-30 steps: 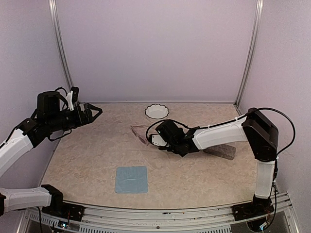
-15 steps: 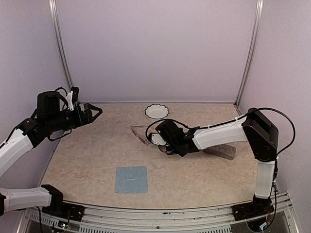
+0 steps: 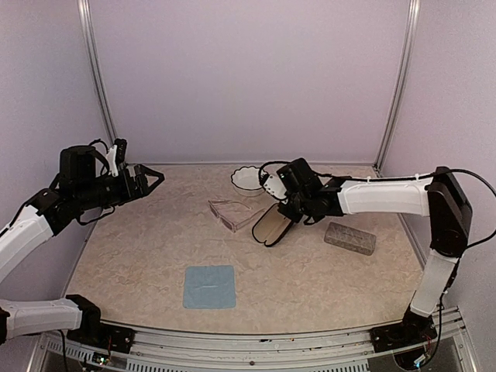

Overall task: Organize the sunglasses
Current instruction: Place the opened sunglasses case at the center of the board, then adjust the opened sunglasses case at the center of the board.

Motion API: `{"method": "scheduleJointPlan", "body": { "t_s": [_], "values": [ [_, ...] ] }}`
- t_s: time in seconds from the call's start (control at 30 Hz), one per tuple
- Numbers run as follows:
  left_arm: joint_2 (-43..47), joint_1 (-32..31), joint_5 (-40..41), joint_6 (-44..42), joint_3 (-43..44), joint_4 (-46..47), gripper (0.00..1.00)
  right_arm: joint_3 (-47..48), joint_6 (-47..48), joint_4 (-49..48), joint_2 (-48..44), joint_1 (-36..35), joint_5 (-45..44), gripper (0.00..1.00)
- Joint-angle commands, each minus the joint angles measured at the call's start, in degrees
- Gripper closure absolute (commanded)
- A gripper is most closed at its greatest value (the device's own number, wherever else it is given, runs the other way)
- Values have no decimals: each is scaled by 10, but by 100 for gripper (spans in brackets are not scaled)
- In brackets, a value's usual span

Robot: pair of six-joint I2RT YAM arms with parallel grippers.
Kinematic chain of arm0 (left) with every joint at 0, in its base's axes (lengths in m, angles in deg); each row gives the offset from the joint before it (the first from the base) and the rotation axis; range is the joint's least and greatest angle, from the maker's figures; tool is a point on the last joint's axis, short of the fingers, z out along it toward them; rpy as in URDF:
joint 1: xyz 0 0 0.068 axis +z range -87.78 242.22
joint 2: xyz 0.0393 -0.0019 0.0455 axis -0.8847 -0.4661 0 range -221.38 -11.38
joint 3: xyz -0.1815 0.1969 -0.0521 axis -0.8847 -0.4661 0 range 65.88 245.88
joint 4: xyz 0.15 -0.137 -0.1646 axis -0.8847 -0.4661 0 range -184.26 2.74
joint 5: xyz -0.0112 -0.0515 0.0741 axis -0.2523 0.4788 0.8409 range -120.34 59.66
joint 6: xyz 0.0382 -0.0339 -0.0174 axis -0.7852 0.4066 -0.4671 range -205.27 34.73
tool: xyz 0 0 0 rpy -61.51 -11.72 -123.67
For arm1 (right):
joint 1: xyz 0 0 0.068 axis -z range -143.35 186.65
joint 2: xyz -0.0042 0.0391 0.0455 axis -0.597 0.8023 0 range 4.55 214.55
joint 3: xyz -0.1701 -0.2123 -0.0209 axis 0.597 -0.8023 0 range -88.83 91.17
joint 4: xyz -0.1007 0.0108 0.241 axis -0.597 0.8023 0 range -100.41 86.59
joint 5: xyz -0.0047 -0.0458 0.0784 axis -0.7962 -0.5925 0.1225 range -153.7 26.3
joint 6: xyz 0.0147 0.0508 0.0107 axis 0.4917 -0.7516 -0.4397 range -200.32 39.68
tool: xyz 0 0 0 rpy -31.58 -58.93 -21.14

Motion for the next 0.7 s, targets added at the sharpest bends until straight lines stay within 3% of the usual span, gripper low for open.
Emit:
{"method": "scheduleJointPlan", "body": {
  "t_s": [0.0, 0.2, 0.3, 0.67],
  "values": [
    [-7, 3, -10, 4, 1, 19, 1, 7, -112, 33, -32, 53, 94, 69],
    [-10, 3, -13, 6, 5, 20, 1, 40, -183, 52, 2, 114, 172, 83],
    [-9, 3, -12, 6, 6, 19, 1, 63, -205, 61, 29, 137, 220, 99],
    [12, 3, 0, 8, -5, 6, 1, 100, -240, 57, 112, 174, 293, 100]
  ]
}}
